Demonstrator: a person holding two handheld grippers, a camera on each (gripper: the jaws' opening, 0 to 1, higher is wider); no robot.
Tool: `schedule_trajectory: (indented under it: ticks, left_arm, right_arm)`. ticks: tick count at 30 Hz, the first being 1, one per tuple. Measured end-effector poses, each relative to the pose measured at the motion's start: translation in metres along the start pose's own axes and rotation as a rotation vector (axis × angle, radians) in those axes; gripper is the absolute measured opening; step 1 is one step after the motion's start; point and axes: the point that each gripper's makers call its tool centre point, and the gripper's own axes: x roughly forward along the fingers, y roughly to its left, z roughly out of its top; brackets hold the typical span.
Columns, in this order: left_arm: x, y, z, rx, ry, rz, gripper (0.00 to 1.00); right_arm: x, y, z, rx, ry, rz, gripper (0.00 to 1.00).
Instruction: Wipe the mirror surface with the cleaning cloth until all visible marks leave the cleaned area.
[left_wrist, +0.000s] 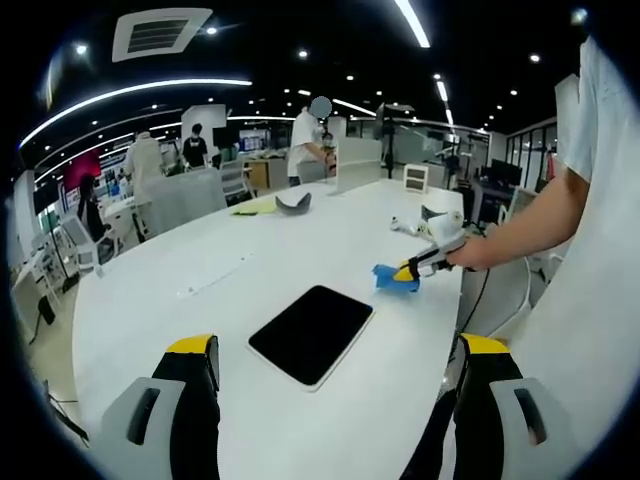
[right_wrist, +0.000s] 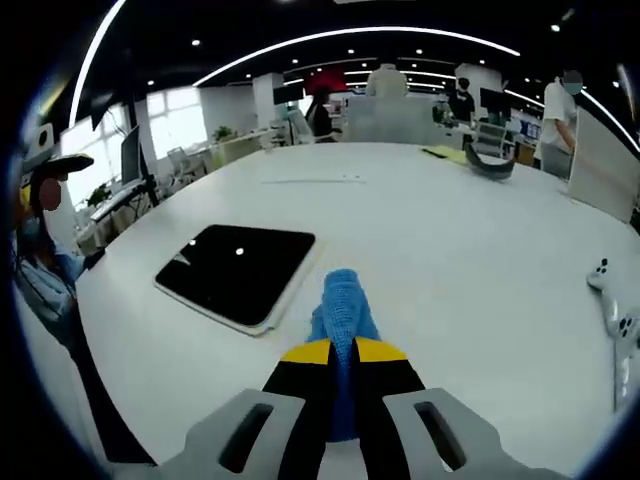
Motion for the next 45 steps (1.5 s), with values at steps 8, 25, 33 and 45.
schedule_trajectory:
  ticks: [8,25,33,45]
  left_arm:
    - [-0.001,0.000,-0.001,0.000,0.004,0.002,0.99]
    - [0.001,0.004,-0.001,-0.002,0.006,-0.002,0.99]
    - [0.003,0.004,0.000,0.000,0.003,-0.008,0.99]
    - [0.004,0.009,0.001,-0.004,0.000,-0.006,0.99]
  right_arm:
    - [0.000,-0.003,-0.021,0.011,0.044,-0.012,0.02]
    - [0.002,0.000,-0.040,0.035,0.066,-0.035,0.02]
    - [0.002,0.009,-0.040,-0.009,0.060,-0.021,0.10]
    - [0.005,0.019,-0.042,-0.026,0.052,-0.055,0.28]
